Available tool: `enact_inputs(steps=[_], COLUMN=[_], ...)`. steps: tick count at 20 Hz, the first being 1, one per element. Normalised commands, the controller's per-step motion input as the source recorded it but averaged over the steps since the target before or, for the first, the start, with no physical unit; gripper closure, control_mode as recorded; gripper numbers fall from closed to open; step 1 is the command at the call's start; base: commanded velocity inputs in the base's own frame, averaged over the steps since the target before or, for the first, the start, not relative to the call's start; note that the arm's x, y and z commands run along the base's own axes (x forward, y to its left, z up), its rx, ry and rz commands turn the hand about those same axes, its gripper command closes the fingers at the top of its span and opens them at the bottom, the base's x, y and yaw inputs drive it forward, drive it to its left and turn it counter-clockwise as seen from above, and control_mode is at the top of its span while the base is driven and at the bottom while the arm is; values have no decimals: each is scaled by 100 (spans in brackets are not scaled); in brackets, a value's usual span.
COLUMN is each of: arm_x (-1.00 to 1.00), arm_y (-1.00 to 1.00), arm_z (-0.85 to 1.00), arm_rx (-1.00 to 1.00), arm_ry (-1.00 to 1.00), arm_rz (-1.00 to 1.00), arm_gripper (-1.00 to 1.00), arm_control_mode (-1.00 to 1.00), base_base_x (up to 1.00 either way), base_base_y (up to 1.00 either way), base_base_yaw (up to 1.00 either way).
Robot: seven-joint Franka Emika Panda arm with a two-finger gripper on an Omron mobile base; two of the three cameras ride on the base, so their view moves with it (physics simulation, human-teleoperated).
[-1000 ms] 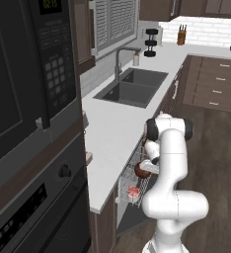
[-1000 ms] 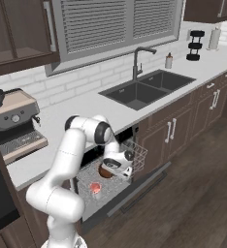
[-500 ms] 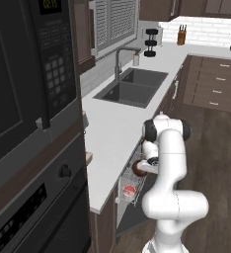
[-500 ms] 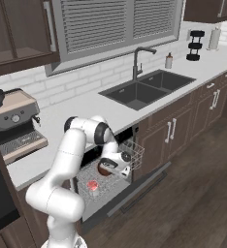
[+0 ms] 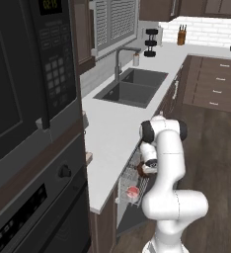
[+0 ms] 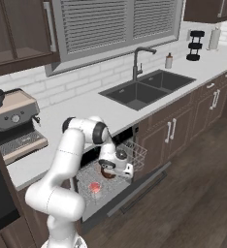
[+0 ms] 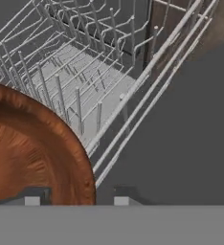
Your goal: Pick up the cup and bowl from the counter, place them in the dishwasher, and close the dishwasher door.
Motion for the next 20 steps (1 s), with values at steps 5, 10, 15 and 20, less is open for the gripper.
enact_inputs(steps=[5, 10, 15, 20], arm_x=[-14, 2, 0, 0], arm_y=[0, 22, 34, 19], arm_z=[44, -3, -72, -63], arm_rx=[-1, 0, -1, -2], arm_ry=[-20, -16, -17, -25], arm_rz=[17, 11, 12, 12], arm_gripper=[100, 100, 100, -100], arm_control_mode=[-100, -100, -100, -100], base_base_x=[0, 0, 0, 0], base_base_y=[0, 0, 0, 0], base_base_yaw=[0, 0, 0, 0])
